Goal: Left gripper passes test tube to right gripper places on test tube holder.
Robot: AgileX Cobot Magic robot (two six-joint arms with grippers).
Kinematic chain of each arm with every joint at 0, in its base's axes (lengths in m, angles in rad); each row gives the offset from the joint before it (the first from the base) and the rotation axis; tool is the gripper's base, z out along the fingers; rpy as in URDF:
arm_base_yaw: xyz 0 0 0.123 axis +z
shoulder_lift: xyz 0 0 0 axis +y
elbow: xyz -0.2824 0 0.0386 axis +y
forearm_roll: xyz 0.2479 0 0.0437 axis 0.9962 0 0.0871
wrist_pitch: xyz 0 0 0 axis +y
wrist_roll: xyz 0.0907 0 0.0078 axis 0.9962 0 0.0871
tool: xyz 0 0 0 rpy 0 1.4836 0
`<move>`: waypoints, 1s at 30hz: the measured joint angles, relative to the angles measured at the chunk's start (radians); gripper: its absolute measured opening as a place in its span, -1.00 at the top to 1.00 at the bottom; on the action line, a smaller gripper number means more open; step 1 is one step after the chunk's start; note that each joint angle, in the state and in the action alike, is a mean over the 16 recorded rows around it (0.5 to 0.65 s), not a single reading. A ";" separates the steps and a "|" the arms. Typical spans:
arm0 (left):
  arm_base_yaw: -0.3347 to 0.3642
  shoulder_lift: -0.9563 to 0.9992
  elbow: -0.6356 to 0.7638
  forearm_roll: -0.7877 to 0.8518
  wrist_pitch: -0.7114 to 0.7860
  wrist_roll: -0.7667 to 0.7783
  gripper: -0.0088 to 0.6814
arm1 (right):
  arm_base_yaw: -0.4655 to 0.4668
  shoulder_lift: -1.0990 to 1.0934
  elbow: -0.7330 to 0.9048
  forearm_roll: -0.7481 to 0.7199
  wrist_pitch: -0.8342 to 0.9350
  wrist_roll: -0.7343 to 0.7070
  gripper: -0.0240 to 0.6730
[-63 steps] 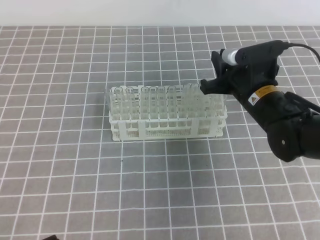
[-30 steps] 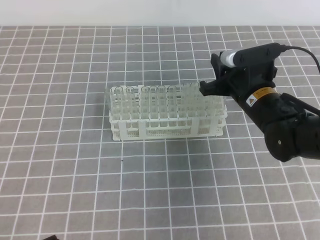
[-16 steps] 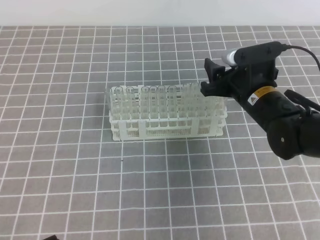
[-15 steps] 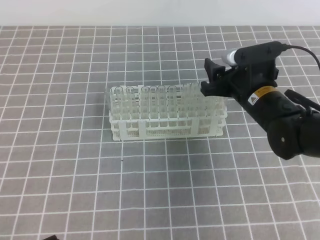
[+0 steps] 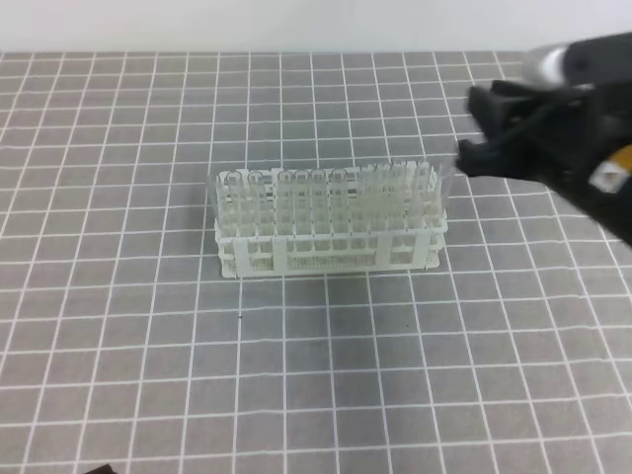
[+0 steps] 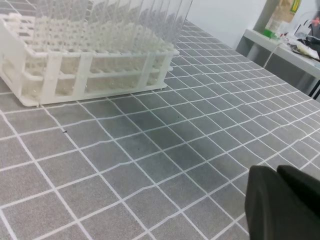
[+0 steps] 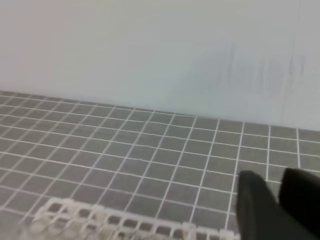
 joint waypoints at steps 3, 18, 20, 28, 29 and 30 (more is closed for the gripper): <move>0.000 0.001 -0.001 0.000 0.001 0.000 0.97 | 0.000 -0.135 0.020 0.002 0.144 0.000 0.90; 0.000 0.001 0.000 0.000 0.003 0.000 0.97 | -0.018 -0.622 0.097 -0.073 0.645 -0.003 0.93; 0.000 0.002 0.001 0.000 0.002 0.000 0.97 | -0.043 -0.675 0.137 -0.089 0.642 -0.004 0.93; 0.000 0.001 0.000 0.000 0.003 0.000 0.98 | -0.216 -0.984 0.410 -0.090 0.570 -0.008 0.93; 0.000 0.001 -0.001 0.000 0.004 0.000 0.98 | -0.241 -1.030 0.451 -0.083 0.559 -0.008 0.93; 0.000 0.000 -0.001 0.000 0.004 0.000 0.98 | -0.266 -1.075 0.492 -0.075 0.550 -0.009 0.93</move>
